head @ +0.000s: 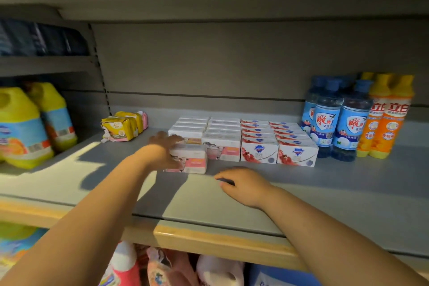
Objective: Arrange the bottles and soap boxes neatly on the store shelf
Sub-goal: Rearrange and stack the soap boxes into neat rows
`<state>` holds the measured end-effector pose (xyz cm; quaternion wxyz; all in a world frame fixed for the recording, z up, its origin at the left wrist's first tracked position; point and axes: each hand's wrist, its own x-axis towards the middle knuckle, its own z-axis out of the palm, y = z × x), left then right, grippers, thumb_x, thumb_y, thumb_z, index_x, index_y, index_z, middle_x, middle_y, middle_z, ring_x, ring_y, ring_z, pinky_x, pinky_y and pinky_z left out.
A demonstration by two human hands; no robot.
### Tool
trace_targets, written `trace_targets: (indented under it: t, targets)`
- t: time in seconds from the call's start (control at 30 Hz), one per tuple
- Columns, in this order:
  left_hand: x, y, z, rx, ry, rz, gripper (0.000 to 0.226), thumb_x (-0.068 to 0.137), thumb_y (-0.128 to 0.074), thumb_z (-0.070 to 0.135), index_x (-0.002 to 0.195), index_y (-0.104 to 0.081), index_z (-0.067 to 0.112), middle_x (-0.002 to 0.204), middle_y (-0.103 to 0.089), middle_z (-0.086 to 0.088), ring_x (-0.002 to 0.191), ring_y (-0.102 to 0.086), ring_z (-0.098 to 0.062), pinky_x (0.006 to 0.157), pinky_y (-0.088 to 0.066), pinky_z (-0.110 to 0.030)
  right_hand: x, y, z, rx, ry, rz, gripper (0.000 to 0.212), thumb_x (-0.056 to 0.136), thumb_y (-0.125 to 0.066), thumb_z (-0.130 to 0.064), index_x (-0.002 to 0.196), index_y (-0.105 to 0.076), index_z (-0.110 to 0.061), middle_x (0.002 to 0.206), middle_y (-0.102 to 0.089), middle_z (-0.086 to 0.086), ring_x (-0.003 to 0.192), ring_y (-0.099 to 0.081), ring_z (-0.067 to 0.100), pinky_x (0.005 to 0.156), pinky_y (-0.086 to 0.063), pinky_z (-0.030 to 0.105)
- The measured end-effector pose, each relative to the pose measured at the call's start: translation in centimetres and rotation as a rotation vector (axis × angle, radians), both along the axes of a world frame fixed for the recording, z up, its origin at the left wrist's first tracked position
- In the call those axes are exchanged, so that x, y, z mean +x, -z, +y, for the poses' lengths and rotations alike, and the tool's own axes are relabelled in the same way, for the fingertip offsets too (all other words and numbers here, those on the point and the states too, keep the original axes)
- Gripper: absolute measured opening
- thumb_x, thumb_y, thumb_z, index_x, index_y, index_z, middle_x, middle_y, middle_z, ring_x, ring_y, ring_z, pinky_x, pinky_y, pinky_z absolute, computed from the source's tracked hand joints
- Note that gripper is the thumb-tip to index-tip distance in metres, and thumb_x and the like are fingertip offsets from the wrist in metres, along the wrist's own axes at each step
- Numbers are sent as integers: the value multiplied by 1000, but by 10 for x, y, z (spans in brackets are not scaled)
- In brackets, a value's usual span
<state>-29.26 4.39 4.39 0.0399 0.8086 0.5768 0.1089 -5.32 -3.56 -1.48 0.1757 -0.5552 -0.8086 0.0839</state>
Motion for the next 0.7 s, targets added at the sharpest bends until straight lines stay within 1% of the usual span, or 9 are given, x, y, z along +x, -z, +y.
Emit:
trace_targets:
  t: [0.03, 0.1, 0.17, 0.23, 0.37, 0.47, 0.53, 0.6, 0.7]
  targets:
    - [11, 2, -3, 30, -31, 81, 79, 77, -70, 48, 144, -31, 36, 147, -24, -14, 136, -23, -33, 112, -26, -41, -3, -1, 3, -16, 20, 26, 30, 92, -49, -35, 120, -60, -28, 124, -60, -6, 111, -54, 13, 93, -42, 25]
    - [37, 10, -10, 70, -81, 127, 74, 78, -58, 63, 142, -25, 46, 153, -6, -7, 142, -2, -31, 111, -12, -59, -12, -3, 8, -23, 68, 93, 24, 89, -54, -34, 109, -64, -27, 118, -61, -5, 104, -56, 14, 91, -45, 28]
    - [55, 22, -14, 89, -136, 90, 67, 81, -46, 69, 140, -25, 46, 154, -3, -3, 143, 4, -27, 106, -6, -70, -21, -3, 13, 16, 86, 117, 15, 87, -54, -31, 98, -63, -25, 108, -60, -4, 96, -57, 17, 87, -49, 34]
    - [59, 33, -9, 91, -196, -1, 61, 82, -45, 69, 136, -29, 44, 151, -9, -3, 142, 0, -26, 105, -6, -72, -26, 1, 16, 59, 102, 107, 16, 87, -52, -31, 98, -61, -24, 109, -57, -3, 96, -55, 21, 85, -48, 33]
    - [41, 40, 19, 151, -255, -81, 59, 79, -49, 70, 131, -35, 46, 150, -10, -4, 141, 0, -27, 104, -6, -71, -25, 6, 20, 86, 117, 15, 26, 89, -46, -35, 108, -61, -24, 121, -53, -2, 103, -52, 23, 83, -42, 28]
    - [25, 46, 40, 220, -210, -117, 74, 77, -54, 69, 141, -29, 41, 154, -14, -6, 143, -5, -28, 113, -12, -58, -25, 5, 21, 89, 109, -23, 29, 91, -44, -34, 113, -60, -23, 125, -51, 0, 105, -51, 24, 83, -39, 26]
    - [20, 49, 50, 254, -174, -163, 79, 77, -57, 67, 144, -29, 36, 155, -16, -6, 143, -7, -27, 114, -15, -51, -25, 5, 21, 78, 112, -13, 34, 91, -44, -34, 120, -58, -24, 130, -48, -1, 112, -48, 23, 91, -39, 26]
    - [24, 50, 57, 255, -146, -179, 79, 79, -55, 66, 145, -27, 36, 156, -14, -6, 144, -5, -28, 114, -15, -51, -24, 6, 21, 61, 107, 13, 38, 91, -45, -34, 127, -56, -26, 131, -46, -1, 117, -45, 21, 96, -37, 26]
    - [36, 47, 61, 232, -68, -181, 72, 83, -48, 67, 146, -22, 43, 158, -8, -5, 145, 1, -27, 114, -15, -52, -23, 8, 23, 53, 118, 32, 39, 90, -45, -36, 127, -55, -29, 127, -46, -2, 116, -44, 19, 97, -35, 25]
